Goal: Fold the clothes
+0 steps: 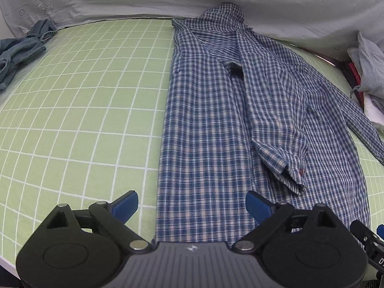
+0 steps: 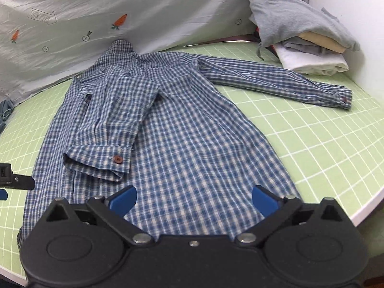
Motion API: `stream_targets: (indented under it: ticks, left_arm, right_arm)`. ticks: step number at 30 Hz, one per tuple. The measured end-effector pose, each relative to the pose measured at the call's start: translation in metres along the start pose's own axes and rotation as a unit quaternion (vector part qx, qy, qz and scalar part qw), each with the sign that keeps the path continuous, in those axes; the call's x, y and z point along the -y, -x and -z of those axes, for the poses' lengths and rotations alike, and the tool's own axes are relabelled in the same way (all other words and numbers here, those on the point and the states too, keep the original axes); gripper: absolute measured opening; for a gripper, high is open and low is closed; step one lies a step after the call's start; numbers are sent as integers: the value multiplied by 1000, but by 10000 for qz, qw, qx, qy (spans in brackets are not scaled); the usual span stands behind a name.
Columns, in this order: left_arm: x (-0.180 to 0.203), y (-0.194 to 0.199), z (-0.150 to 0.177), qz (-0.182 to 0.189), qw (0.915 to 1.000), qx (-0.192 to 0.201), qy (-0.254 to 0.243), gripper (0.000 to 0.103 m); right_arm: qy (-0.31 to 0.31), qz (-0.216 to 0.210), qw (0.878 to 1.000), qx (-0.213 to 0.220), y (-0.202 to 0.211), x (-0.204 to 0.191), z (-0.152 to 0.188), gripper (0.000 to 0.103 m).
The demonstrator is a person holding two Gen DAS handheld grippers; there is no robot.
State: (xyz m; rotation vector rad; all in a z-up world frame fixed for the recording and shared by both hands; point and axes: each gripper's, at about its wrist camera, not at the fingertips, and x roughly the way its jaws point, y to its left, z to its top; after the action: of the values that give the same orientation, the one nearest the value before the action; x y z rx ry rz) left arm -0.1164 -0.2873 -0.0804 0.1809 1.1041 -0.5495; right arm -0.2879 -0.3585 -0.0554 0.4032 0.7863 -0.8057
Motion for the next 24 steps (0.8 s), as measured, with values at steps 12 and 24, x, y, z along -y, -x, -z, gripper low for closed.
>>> stream_targets:
  ticks: [12, 24]
  left_arm:
    - [60, -18, -19, 617, 9973, 73, 388, 71]
    - [63, -33, -18, 796, 9878, -113, 1334, 2]
  right_arm:
    - [27, 194, 9996, -178, -18, 45, -14, 103]
    - [144, 84, 9991, -402, -46, 90, -27, 103]
